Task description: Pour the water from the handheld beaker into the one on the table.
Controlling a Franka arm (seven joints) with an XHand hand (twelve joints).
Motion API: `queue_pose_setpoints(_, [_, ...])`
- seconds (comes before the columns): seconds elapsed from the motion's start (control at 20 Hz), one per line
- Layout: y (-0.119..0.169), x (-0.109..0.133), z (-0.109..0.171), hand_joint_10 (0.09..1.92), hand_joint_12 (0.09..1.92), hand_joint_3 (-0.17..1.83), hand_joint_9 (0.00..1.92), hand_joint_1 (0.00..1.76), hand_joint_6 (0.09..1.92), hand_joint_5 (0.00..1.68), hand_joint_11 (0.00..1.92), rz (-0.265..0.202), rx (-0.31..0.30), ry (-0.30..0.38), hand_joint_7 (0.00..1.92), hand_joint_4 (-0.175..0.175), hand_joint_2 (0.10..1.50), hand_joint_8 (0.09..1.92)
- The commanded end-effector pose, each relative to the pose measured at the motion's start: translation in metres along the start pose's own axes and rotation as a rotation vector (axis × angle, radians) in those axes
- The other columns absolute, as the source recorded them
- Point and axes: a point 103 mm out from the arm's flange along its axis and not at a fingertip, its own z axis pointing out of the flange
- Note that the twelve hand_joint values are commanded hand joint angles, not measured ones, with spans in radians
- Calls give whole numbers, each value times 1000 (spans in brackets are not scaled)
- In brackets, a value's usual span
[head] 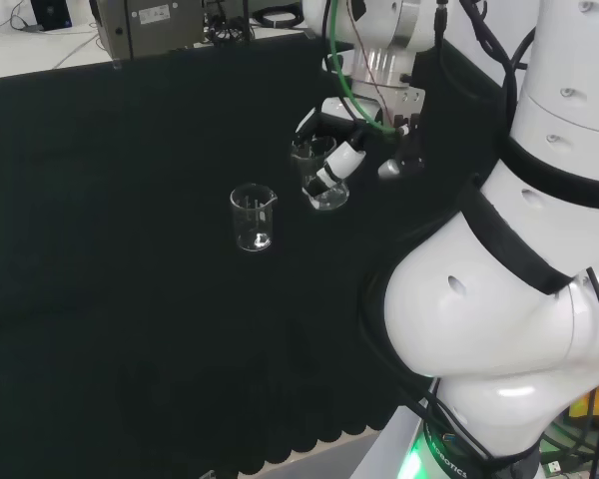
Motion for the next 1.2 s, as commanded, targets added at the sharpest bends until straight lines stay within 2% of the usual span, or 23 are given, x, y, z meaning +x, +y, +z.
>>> queue_pose_setpoints(0.05, [-2,10,8,87,445,511,1826,1151,496,1340,1647,6,88,-76,1742,115,714,233])
queue_pose_setpoints(0.15, [-1,8,8,87,443,520,1827,1150,515,1332,1649,17,118,-91,1735,115,711,249])
queue_pose_setpoints(0.3, [9,7,11,87,441,535,1829,1148,544,1319,1651,55,190,-149,1724,114,708,275])
queue_pose_setpoints(0.5, [25,9,11,87,440,540,1832,1146,589,1296,1658,87,244,-202,1710,110,712,310])
queue_pose_setpoints(0.7, [41,12,9,87,441,542,1833,1145,595,1293,1660,103,301,-260,1707,109,713,315])
queue_pose_setpoints(0.9, [49,13,8,87,442,542,1833,1145,597,1292,1661,106,348,-286,1706,109,713,318])
queue_pose_setpoints(1.2, [56,22,5,87,443,548,1833,1143,617,1282,1664,141,432,-330,1693,110,713,346])
